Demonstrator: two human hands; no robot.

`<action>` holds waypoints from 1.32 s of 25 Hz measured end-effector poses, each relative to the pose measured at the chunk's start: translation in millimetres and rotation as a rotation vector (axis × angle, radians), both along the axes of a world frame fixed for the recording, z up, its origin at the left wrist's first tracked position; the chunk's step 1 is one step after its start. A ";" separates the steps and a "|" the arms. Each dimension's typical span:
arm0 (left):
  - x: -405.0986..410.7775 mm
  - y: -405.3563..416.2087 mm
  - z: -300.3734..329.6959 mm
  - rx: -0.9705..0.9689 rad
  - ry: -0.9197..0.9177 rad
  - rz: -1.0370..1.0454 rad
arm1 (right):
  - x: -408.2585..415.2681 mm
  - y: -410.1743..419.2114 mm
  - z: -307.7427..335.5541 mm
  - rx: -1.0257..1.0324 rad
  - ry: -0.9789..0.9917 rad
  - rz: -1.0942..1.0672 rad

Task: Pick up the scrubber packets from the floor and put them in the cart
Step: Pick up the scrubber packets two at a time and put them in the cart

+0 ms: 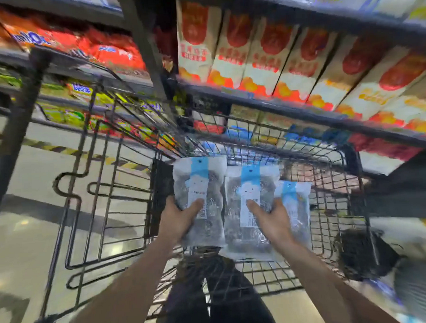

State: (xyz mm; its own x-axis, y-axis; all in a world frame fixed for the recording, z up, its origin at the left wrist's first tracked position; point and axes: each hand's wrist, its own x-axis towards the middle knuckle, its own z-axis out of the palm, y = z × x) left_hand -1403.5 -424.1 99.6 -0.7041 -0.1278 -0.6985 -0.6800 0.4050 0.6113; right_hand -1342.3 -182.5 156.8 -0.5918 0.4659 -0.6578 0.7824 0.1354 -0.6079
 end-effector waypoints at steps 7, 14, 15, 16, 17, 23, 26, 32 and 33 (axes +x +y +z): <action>-31.2 16.2 -95.5 -0.154 -0.165 -0.166 | -23.6 5.2 -120.6 0.024 -0.029 0.032; -8.3 29.8 -100.9 -0.149 -0.079 -0.374 | -13.5 14.9 -112.7 0.073 -0.082 -0.021; -7.7 29.8 -99.0 -0.138 -0.059 -0.417 | -13.0 20.6 -107.4 0.088 -0.071 -0.016; -5.2 27.7 -98.8 -0.122 -0.041 -0.437 | -10.1 22.8 -106.7 0.130 -0.071 0.011; -5.4 29.6 -94.7 -0.103 -0.044 -0.465 | -8.7 24.5 -105.9 0.202 -0.050 0.059; 1.7 29.5 -101.3 -0.221 -0.094 -0.710 | -3.3 4.6 -121.2 0.457 -0.181 0.435; -8.8 29.7 -100.5 -0.214 -0.081 -0.769 | -18.1 -2.2 -112.8 0.459 -0.297 0.460; -26.1 8.6 -7.9 -0.396 0.090 -0.937 | -25.9 -13.9 -26.4 0.554 -0.286 0.571; -24.9 3.0 14.9 -0.447 0.168 -0.958 | -19.6 -20.2 -5.7 0.589 -0.268 0.594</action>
